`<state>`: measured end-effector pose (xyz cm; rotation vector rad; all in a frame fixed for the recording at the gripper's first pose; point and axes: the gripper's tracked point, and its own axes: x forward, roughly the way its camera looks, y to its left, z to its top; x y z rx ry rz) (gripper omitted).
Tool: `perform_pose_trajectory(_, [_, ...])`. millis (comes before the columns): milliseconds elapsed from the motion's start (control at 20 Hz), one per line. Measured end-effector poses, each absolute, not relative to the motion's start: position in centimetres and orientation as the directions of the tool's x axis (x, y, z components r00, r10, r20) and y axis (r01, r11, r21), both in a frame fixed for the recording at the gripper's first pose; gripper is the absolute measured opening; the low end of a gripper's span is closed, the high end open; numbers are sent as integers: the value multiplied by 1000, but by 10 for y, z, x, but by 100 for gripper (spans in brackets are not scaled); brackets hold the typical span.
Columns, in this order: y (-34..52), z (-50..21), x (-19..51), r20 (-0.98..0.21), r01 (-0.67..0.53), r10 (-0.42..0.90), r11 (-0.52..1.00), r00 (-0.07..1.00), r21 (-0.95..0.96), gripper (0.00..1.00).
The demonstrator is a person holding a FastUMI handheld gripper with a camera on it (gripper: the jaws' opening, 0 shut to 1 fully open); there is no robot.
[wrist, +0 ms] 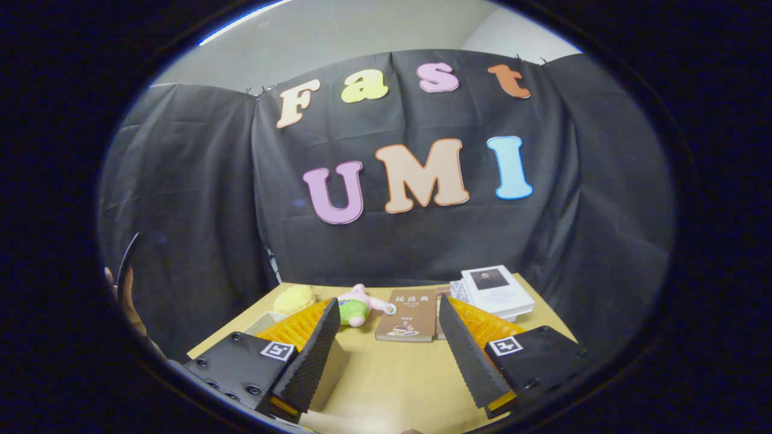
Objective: Open the storage box then place both shoes into the box .Put the left shoe in first, then the right shoe, with the right side of both shoes facing outward in a uniform manner.
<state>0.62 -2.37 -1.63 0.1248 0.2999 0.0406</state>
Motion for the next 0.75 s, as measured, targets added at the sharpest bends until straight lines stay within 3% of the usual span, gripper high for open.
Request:
perform_pose_trajectory(300, [-52,5,4,-187,26,-12,997,982,77,100])
perform_pose_trajectory(750, [-72,25,8,-139,37,-24,995,990,95,100])
